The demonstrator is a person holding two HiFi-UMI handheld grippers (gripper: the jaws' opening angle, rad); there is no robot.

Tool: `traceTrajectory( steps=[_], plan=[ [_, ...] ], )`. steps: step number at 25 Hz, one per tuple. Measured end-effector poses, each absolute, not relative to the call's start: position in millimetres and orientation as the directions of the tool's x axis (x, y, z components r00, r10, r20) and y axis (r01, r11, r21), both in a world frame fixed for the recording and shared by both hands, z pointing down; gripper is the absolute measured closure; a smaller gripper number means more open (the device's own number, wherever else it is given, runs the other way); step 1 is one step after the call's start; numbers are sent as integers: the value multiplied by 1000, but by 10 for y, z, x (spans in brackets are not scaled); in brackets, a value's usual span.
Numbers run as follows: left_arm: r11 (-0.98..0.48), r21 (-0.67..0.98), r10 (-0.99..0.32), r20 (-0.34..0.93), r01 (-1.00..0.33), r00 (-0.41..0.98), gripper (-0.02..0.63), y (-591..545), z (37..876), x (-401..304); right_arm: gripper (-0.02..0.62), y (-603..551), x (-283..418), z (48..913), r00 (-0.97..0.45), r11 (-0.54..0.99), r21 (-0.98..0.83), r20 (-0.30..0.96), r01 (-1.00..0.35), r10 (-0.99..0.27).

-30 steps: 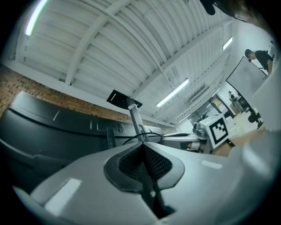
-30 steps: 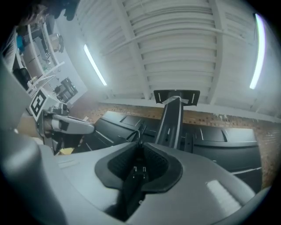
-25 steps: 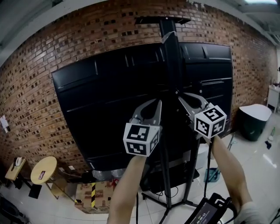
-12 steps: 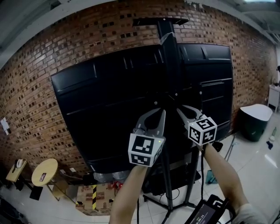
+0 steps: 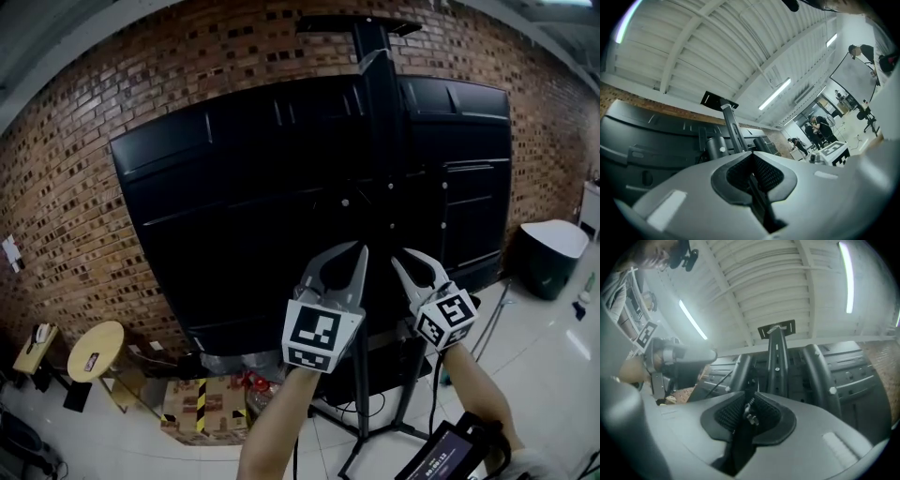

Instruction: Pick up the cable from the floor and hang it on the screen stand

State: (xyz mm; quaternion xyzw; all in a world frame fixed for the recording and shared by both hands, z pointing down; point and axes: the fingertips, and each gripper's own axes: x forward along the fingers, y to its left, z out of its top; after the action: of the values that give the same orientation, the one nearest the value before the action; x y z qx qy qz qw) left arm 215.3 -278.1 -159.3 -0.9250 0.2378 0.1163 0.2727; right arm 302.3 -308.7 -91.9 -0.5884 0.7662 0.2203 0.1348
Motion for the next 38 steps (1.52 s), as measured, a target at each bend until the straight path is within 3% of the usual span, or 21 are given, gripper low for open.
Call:
traceTrajectory(
  steps=[3,6,9,12,15,20,24,38],
  plan=[
    [-743,-417,-387,-369,-523,845,586,-2745,-1435,2042,529,-2694,3048,-829,-247,179,179,-519,-968,-819],
    [-756,-371,-401,-388,-539,830,586,-2649,-1187,1833,529,-2359,2871,-580,-264,185,204,-496,-961,-827],
    [-783,-313,-417,-376,-537,828,586,-2586,-912,1642,533,-2227,2522,-361,-344,284,201,-428,-938,-836],
    [-804,-247,-446,-351,-541,823,586,-2511,-576,1456,591,-2194,2099,-160,-435,406,158,-378,-900,-817],
    [-798,-195,-494,-328,-570,805,586,-2423,-151,1326,592,-2212,1770,179,-497,487,116,-312,-866,-809],
    [-777,1,-620,-171,-629,766,586,-2330,892,1095,594,-2127,1488,977,-522,539,-87,-163,-838,-837],
    [-764,91,-644,-43,-639,763,586,-2116,1436,925,595,-1980,1338,1365,-512,517,-127,-74,-846,-856],
    [-716,113,-696,-33,-689,717,586,-2028,1369,685,594,-1856,997,1397,-587,589,-113,-55,-800,-808]
  ],
)
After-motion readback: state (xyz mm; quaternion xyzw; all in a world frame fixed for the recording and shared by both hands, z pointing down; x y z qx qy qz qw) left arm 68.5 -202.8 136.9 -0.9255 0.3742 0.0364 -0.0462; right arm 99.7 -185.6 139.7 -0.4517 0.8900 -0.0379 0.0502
